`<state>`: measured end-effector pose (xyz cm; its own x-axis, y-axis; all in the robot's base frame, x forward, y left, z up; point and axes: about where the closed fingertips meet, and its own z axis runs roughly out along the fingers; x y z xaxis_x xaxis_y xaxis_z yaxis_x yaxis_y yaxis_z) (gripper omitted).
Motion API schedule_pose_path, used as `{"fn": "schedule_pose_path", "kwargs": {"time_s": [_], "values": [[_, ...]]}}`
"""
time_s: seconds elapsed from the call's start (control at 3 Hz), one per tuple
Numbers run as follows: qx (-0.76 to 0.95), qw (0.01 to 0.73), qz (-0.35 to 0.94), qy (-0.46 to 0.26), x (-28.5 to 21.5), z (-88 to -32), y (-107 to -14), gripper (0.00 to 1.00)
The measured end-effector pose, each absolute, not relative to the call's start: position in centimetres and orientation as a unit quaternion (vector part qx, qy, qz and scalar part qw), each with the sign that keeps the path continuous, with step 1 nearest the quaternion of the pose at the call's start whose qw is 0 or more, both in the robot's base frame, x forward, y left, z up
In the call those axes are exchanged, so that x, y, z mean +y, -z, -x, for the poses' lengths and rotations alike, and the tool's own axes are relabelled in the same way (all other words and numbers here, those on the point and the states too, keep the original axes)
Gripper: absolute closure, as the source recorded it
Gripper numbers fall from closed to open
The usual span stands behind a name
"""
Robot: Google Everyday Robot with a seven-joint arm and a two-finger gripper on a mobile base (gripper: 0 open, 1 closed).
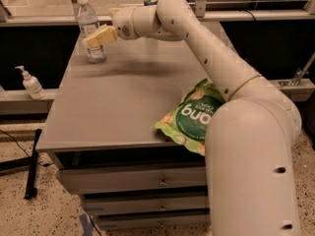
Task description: Move blue plastic bottle near green rice chip bag
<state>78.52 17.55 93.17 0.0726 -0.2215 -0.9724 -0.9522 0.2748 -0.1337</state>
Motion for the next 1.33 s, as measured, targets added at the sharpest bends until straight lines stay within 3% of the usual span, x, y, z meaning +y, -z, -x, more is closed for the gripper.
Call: {"fn": "schedule_pose_path", "kwargs": {"time_s": [0.33, 1.33], "values": [[0.596, 0.529, 0.503, -0.336, 18.2, -78.9, -92.6, 0.16], [0.611, 0.523, 0.493, -0.330, 17.0, -78.3, -93.4, 0.87]]}}
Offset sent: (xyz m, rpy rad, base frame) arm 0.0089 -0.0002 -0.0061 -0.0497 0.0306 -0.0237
